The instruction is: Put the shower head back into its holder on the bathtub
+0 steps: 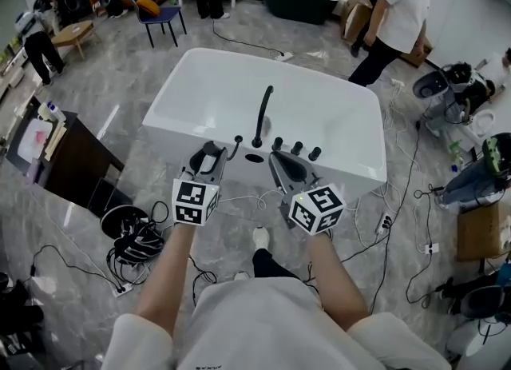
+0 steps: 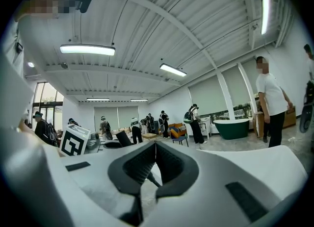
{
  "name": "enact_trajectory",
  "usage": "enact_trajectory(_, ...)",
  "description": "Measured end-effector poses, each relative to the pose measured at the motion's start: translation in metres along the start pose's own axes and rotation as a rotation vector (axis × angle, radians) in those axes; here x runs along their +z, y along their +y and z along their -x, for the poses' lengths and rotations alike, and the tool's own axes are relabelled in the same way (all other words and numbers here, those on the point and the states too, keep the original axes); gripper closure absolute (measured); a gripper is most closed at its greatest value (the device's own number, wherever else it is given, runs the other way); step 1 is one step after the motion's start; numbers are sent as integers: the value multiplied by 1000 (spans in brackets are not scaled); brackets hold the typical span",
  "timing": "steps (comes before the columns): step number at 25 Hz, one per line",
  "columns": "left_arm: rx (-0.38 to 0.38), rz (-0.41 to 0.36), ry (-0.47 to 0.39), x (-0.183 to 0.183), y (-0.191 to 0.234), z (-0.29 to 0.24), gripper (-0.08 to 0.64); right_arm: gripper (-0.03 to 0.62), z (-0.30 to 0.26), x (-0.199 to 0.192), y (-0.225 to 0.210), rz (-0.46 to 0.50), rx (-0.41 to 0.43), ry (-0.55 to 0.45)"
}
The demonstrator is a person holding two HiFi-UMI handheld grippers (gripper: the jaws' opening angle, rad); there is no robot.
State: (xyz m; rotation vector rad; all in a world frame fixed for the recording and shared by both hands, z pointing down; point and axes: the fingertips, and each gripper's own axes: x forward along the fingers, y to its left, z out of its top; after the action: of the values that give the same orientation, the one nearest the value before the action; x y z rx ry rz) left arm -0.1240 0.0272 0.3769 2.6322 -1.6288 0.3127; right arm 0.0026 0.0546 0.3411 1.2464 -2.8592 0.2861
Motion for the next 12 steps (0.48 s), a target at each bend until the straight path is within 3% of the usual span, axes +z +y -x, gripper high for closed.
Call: enact_trajectory(12, 42, -11, -18, 22, 31, -52, 422, 575, -52, 2, -51, -24, 35, 14)
